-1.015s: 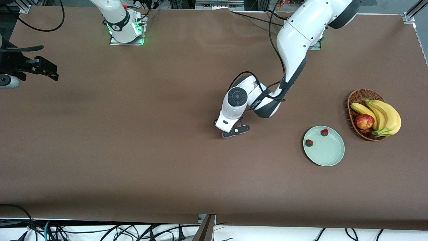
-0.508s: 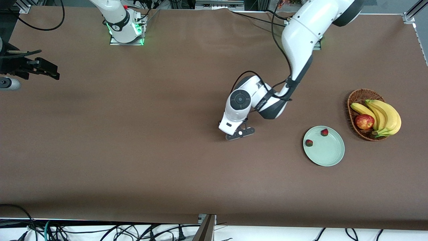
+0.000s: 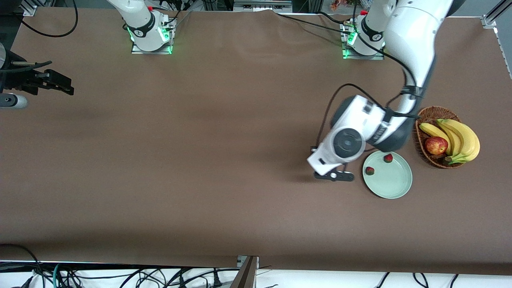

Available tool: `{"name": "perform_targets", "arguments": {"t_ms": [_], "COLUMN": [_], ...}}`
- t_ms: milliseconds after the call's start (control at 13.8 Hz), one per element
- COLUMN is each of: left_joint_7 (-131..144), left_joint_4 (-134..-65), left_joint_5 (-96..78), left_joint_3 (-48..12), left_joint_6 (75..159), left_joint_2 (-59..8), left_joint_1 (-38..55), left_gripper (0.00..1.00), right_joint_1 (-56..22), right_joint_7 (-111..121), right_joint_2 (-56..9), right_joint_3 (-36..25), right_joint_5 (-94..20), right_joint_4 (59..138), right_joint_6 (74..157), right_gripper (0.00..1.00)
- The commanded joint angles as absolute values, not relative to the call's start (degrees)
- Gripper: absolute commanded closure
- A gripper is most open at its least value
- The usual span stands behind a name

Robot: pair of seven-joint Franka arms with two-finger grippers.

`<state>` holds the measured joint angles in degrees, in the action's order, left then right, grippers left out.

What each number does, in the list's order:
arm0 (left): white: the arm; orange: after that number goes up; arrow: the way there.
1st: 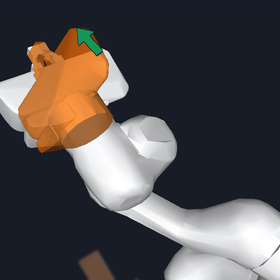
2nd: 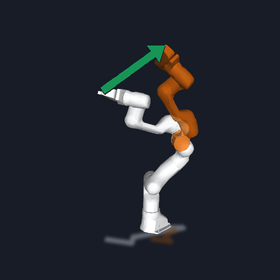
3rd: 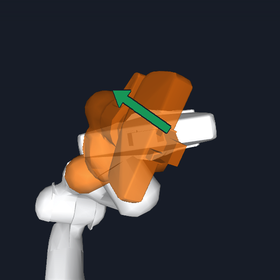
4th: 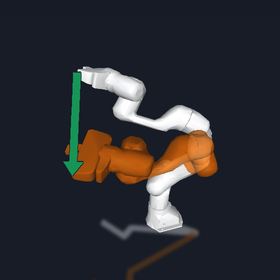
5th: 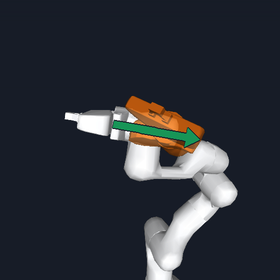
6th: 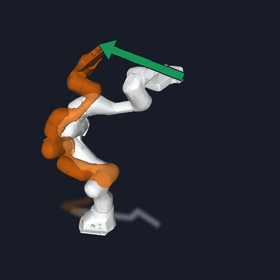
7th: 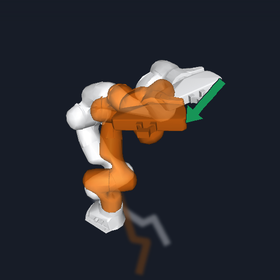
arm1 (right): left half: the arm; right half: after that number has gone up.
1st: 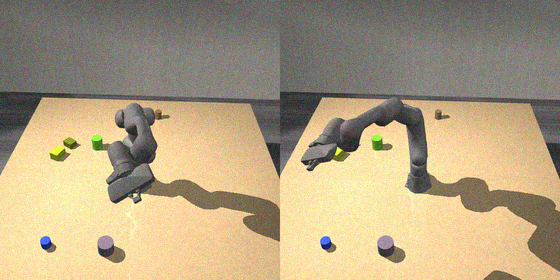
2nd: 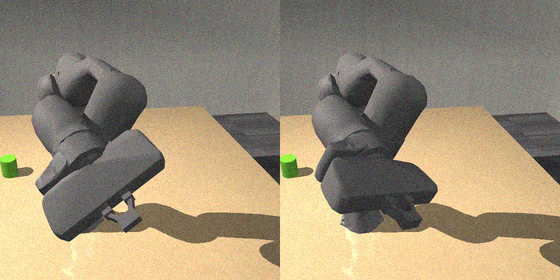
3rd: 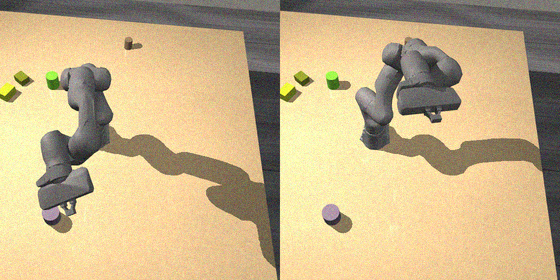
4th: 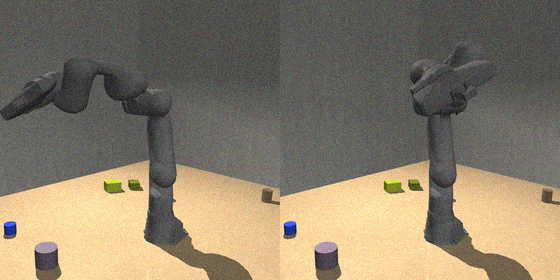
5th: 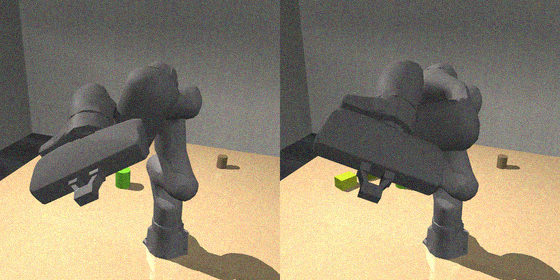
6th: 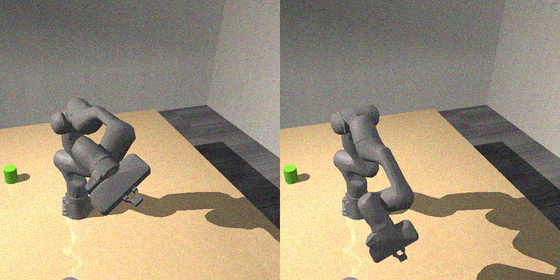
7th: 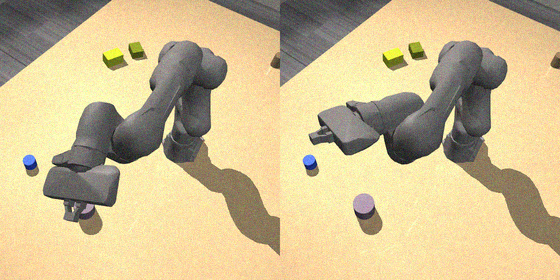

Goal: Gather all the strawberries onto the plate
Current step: 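Carry the strawberry to the plate and open the left gripper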

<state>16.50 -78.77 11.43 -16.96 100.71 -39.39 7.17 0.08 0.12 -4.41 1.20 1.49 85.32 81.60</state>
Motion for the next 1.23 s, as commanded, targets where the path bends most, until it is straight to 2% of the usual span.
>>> {"name": "perform_targets", "arguments": {"t_ms": [0,145,363,435,508,580,943,1160], "left_joint_7": [2.3,-10.1,-19.7,-19.8,-19.9,-20.0,-20.2,-15.9], "left_joint_4": [-80.4,-82.6,-89.4,-91.5,-92.4,-92.5,-91.7,-91.4], "left_joint_5": [12.7,17.7,17.9,18.0,18.4,18.6,18.5,17.6], "left_joint_3": [-17.2,-17.0,-17.1,-17.1,-17.0,-17.0,-17.6,-20.3], "left_joint_6": [100.0,102.3,112.6,115.2,116.6,116.6,114.2,109.1], "left_joint_2": [-38.3,-38.9,-39.2,-39.1,-39.1,-38.9,-36.8,-31.2], "left_joint_1": [2.3,-2.9,-7.2,-7.6,-7.7,-7.9,-7.9,-7.2], "left_gripper": [0.81,0.77,0.75,0.65,0.21,0.0,0.0,0.0], "right_joint_1": [0.6,0.6,0.4,0.4,0.4,0.4,0.4,0.4], "right_joint_7": [0.4,0.4,-0.1,-0.2,0.1,0.1,-0.1,-0.1], "right_joint_2": [-4.5,-4.8,-4.8,-4.8,-4.8,-4.8,-4.8,-4.8], "right_joint_3": [1.4,1.4,1.4,1.5,1.5,1.6,1.5,1.5], "right_joint_5": [0.4,0.4,0.4,0.4,0.4,0.4,0.4,0.4], "right_joint_4": [85.0,84.9,84.9,84.9,84.9,84.9,84.9,84.9], "right_joint_6": [81.3,81.4,81.3,81.2,81.3,81.3,81.3,81.3], "right_gripper": [0.0,0.0,0.0,0.0,0.0,0.0,0.0,0.0]}}
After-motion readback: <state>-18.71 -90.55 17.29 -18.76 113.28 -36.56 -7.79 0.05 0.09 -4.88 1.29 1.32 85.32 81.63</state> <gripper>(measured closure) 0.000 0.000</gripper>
